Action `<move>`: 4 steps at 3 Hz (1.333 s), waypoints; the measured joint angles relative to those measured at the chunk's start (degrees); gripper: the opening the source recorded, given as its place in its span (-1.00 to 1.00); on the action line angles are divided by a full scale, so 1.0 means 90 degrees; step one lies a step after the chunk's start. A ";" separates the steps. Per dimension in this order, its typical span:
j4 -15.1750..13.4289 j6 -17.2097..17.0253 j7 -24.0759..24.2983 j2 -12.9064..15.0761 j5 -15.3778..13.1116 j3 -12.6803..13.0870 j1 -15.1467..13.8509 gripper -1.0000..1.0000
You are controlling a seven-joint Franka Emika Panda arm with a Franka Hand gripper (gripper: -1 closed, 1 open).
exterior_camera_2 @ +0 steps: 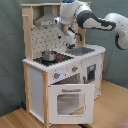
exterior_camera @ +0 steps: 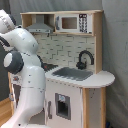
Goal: Play with the kitchen
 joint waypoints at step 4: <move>-0.0146 -0.1824 -0.0067 -0.0533 -0.1783 0.0012 0.0633 1.00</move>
